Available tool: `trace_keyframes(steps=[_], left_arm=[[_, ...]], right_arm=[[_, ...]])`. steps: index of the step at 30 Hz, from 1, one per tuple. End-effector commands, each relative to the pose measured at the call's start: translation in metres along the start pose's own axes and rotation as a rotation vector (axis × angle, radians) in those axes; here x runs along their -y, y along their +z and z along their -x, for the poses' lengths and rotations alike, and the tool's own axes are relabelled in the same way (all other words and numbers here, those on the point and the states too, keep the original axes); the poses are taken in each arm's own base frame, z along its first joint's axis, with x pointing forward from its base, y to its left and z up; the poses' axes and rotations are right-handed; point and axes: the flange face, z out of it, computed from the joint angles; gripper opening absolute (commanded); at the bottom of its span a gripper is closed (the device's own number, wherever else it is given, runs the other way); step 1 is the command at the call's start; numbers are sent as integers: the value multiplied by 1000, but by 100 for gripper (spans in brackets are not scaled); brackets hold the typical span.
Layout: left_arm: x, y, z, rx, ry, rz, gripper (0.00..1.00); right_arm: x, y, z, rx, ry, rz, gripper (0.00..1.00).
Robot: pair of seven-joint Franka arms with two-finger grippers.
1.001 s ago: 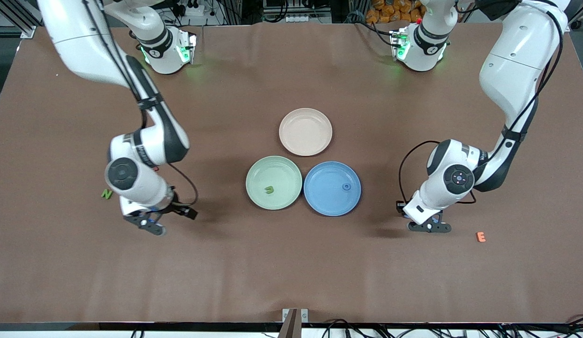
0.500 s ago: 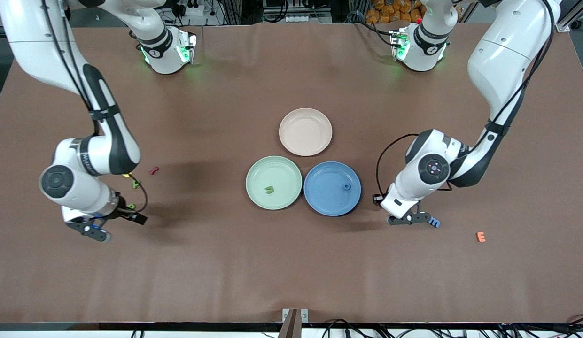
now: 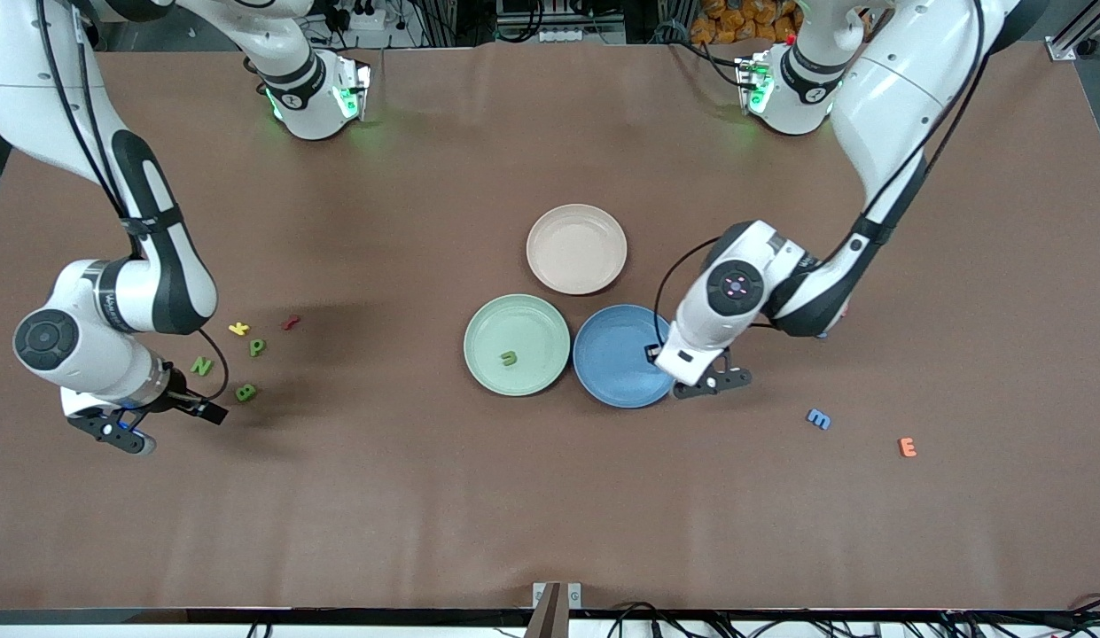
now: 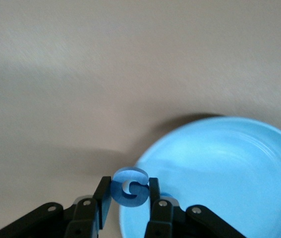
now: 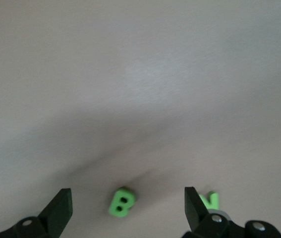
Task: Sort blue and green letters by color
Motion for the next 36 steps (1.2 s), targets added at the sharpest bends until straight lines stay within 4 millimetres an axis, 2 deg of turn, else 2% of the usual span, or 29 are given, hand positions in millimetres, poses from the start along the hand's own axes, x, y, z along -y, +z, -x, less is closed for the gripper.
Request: trace_keyframes(steps=[1, 9, 22, 24, 25, 27, 28, 30, 36], left_arm=[[-15, -2, 17, -15, -30, -30, 23], [-27, 0, 30, -15, -43, -33, 23], [-37, 3, 42, -15, -61, -36, 25], [-37, 2, 41, -16, -61, -36, 39], [-37, 2, 41, -17, -59, -36, 50], [-37, 2, 41, -18, -53, -37, 82], [-37, 2, 41, -21, -49, -38, 92], [-36, 2, 40, -27, -43, -43, 100], [-32, 1, 36, -33, -34, -44, 100]], right_arm=[[2, 18, 16, -15, -11, -7, 100], [-1, 39, 37, -20, -9, -24, 100], [1, 50, 53, -29, -9, -40, 100], [1, 51, 55, -30, -9, -43, 100], [-1, 52, 55, -28, -5, -41, 100], [-1, 54, 56, -25, -6, -40, 100], [-1, 52, 56, -28, -6, -42, 100], [-2, 53, 59, -24, -6, -40, 100], [-4, 52, 64, -18, -6, -38, 100]])
